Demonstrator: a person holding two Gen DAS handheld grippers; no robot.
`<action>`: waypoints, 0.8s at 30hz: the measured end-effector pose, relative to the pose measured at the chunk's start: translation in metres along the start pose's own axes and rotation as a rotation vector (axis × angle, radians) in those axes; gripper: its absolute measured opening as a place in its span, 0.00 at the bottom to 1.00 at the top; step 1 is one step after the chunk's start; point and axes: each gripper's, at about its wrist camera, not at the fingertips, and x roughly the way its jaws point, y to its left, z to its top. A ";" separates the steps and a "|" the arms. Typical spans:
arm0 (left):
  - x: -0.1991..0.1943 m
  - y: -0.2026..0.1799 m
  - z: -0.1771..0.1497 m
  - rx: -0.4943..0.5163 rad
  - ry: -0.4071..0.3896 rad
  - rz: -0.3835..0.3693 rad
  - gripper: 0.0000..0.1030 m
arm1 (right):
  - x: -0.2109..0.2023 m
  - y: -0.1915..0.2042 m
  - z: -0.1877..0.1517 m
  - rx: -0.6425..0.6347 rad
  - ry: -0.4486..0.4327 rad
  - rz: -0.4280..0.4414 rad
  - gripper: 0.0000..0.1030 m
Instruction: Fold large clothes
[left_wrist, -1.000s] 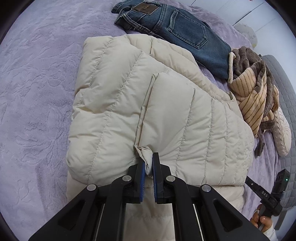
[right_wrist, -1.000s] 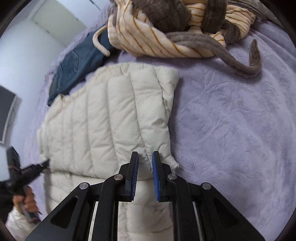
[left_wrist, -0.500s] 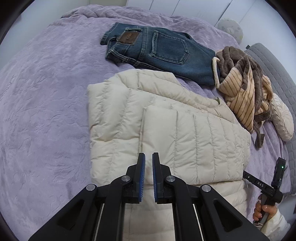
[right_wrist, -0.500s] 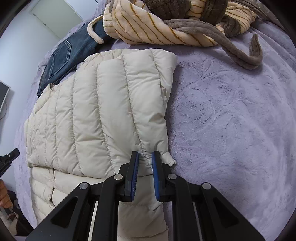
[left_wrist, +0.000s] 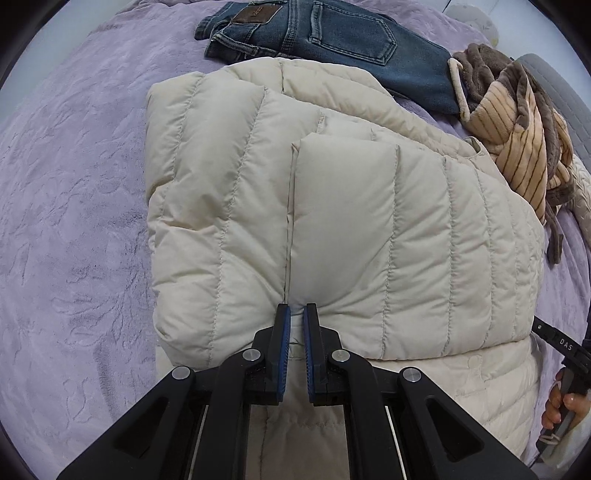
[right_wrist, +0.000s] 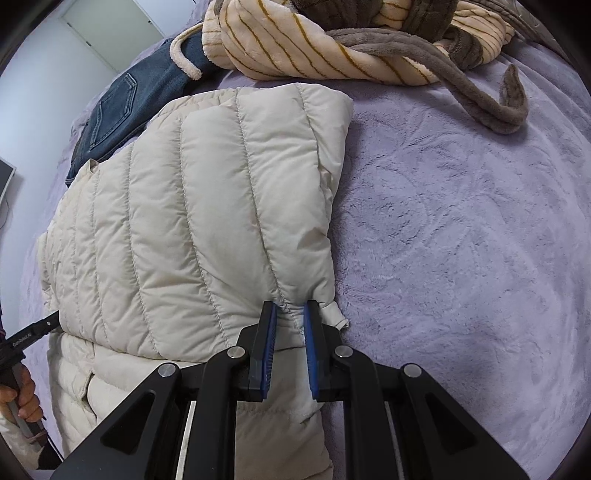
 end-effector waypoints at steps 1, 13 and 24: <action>0.000 0.000 0.000 0.000 -0.001 0.004 0.09 | -0.001 0.000 0.001 0.004 0.003 -0.002 0.14; -0.024 -0.007 0.005 -0.009 -0.007 0.051 0.09 | -0.028 -0.017 -0.001 0.097 0.055 -0.051 0.18; -0.073 -0.019 -0.024 -0.003 0.018 0.096 0.09 | -0.067 -0.020 -0.022 0.141 0.078 0.004 0.19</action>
